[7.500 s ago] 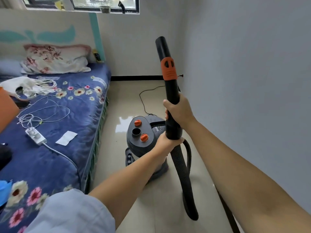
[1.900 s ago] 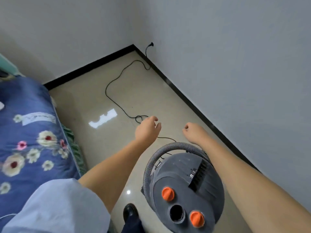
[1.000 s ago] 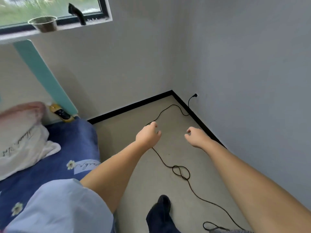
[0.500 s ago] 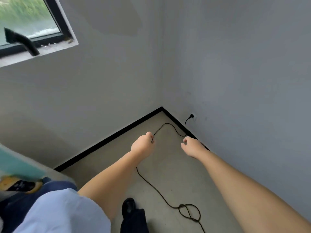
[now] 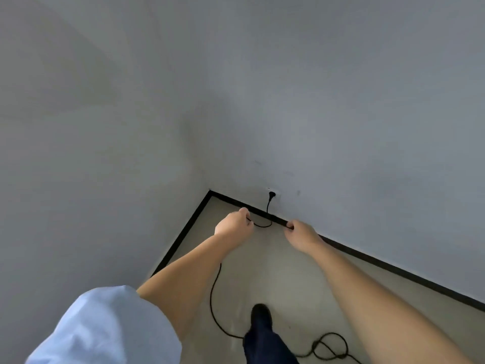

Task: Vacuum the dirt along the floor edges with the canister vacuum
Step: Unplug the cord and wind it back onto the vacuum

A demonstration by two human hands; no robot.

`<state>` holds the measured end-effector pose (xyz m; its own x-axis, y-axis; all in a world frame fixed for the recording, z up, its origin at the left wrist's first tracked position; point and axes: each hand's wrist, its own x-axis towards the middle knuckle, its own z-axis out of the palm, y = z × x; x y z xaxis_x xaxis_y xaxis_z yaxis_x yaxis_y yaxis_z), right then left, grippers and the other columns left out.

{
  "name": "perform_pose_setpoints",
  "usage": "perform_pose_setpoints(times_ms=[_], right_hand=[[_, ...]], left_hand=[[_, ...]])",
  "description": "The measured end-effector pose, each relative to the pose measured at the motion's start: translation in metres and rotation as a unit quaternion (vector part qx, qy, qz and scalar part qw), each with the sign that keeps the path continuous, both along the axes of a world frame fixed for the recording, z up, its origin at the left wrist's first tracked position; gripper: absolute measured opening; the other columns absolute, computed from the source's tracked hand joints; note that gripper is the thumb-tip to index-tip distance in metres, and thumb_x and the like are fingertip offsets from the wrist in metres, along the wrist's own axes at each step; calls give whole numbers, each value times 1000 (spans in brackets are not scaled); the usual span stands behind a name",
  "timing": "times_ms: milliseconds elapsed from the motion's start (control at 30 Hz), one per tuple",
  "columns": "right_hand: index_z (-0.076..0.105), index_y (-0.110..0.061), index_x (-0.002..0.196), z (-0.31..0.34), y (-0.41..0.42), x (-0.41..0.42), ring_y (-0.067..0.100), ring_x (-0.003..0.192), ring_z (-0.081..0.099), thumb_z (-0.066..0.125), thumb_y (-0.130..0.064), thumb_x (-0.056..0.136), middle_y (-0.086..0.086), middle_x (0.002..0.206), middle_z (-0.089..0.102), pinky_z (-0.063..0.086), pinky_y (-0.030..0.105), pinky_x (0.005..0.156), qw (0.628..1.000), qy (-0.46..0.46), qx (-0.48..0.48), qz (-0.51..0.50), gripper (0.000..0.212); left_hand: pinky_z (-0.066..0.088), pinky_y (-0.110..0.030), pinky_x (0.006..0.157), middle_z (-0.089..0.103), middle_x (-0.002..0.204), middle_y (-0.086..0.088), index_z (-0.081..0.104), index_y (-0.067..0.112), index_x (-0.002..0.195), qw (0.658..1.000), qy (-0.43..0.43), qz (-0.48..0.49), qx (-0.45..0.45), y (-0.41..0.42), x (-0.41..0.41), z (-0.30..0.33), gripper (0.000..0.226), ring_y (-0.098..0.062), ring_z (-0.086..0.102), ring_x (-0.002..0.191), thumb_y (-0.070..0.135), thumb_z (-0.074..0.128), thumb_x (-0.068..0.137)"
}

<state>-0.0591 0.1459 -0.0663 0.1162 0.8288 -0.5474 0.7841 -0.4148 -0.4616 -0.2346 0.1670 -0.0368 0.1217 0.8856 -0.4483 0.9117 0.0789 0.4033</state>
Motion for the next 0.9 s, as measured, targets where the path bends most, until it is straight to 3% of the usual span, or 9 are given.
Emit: perform_pose_setpoints(times_ms=[133, 300, 367, 467, 600, 667, 733, 833, 900], right_hand=[[51, -4, 121, -31, 62, 7, 27, 100, 56, 41, -24, 100, 14, 116, 58, 43, 31, 81, 998, 27, -4, -62, 31], [45, -8, 87, -95, 156, 5, 24, 86, 53, 36, -17, 98, 2, 77, 47, 34, 27, 58, 990, 55, -60, -117, 17], [43, -13, 76, -121, 189, 3, 25, 85, 53, 39, -15, 98, 3, 77, 49, 39, 30, 66, 986, 54, -79, -139, 22], [51, -13, 93, -165, 230, 3, 22, 86, 49, 39, -18, 98, 11, 96, 56, 44, 32, 82, 975, 62, -87, -193, 13], [53, -3, 108, -246, 276, 6, 22, 86, 46, 37, -14, 99, 16, 105, 58, 34, 25, 73, 965, 56, -76, -243, 22], [48, -3, 99, -298, 291, 9, 23, 86, 46, 34, -14, 99, 12, 96, 52, 34, 26, 72, 957, 41, -63, -279, 17], [45, -6, 94, -355, 300, 9, 22, 85, 46, 34, -24, 101, 10, 92, 49, 36, 28, 74, 950, 27, -45, -308, 22], [45, -5, 77, -421, 316, 5, 22, 68, 49, 31, -38, 102, 10, 76, 50, 36, 31, 67, 943, 62, -5, -327, 44], [56, 1, 90, -447, 328, 2, 25, 72, 59, 31, -35, 103, 17, 80, 59, 44, 33, 69, 909, 164, 49, -380, 46]], left_hand=[[42, -29, 70, 56, 122, -7, 43, 15, 131, 999, -3, -47, -7, 75, 7, -26, 37, -23, 56, 93, 26, 38, 96], [43, -28, 76, 58, 121, -6, 46, 14, 129, 996, -1, -80, -31, 179, 10, -78, 34, -23, 58, 103, 25, 38, 98], [44, -29, 81, 59, 119, -6, 48, 13, 126, 995, -3, -97, -29, 218, 11, -108, 32, -23, 57, 104, 23, 37, 97], [44, -31, 82, 59, 116, -6, 51, 12, 120, 990, -1, -137, -24, 264, 16, -163, 29, -23, 57, 103, 21, 35, 98], [46, -33, 83, 59, 111, -6, 53, 12, 114, 971, 29, -229, 55, 312, 26, -269, 27, -23, 56, 102, 19, 32, 98], [50, -30, 79, 62, 105, -5, 57, 11, 114, 935, 10, -310, 173, 332, 31, -332, 31, -21, 61, 96, 15, 36, 91], [51, -34, 84, 67, 104, -7, 56, 10, 115, 858, -62, -384, 335, 349, 32, -397, 38, -21, 62, 96, 15, 41, 80], [32, -50, 107, 53, 135, -10, 44, 7, 132, 721, -46, -464, 513, 382, 35, -471, 45, -23, 42, 129, 12, 38, 87], [20, -52, 113, 41, 146, -11, 36, 5, 139, 664, -5, -467, 584, 405, 41, -499, 50, -24, 24, 142, 14, 39, 90]])
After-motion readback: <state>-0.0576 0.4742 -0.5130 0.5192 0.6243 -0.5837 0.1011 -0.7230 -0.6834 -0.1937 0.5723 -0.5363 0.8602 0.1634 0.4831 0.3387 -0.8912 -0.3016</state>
